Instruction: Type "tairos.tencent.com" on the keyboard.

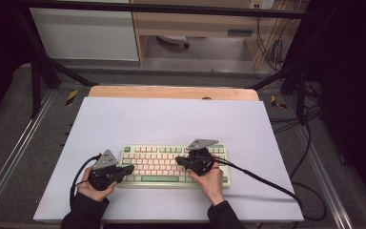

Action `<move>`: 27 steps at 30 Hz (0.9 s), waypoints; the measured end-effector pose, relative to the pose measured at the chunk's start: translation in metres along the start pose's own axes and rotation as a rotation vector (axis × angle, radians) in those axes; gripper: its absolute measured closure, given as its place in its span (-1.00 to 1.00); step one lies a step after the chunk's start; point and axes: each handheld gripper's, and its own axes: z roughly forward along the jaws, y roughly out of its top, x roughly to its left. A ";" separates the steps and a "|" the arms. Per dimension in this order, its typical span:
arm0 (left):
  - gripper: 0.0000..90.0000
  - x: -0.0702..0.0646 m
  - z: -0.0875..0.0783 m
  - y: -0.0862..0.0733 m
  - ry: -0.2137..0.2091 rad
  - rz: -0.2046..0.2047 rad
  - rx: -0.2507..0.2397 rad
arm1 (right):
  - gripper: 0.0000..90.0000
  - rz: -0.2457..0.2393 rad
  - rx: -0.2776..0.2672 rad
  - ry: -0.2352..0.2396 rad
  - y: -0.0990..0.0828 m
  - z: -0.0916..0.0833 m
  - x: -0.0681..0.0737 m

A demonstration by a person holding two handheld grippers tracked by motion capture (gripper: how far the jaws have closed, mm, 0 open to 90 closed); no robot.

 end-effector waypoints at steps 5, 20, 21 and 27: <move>1.00 0.000 0.000 0.000 0.002 -0.001 0.000 | 1.00 0.005 0.014 -0.008 0.001 0.006 -0.003; 1.00 0.000 0.002 0.000 -0.003 -0.004 0.000 | 1.00 -0.004 0.050 -0.024 -0.003 0.014 -0.004; 1.00 0.001 0.002 0.000 -0.003 -0.005 -0.001 | 1.00 -0.006 0.053 -0.021 -0.003 0.013 -0.004; 1.00 0.001 0.000 0.004 -0.005 0.003 0.007 | 1.00 -0.024 0.034 -0.021 0.001 0.003 -0.003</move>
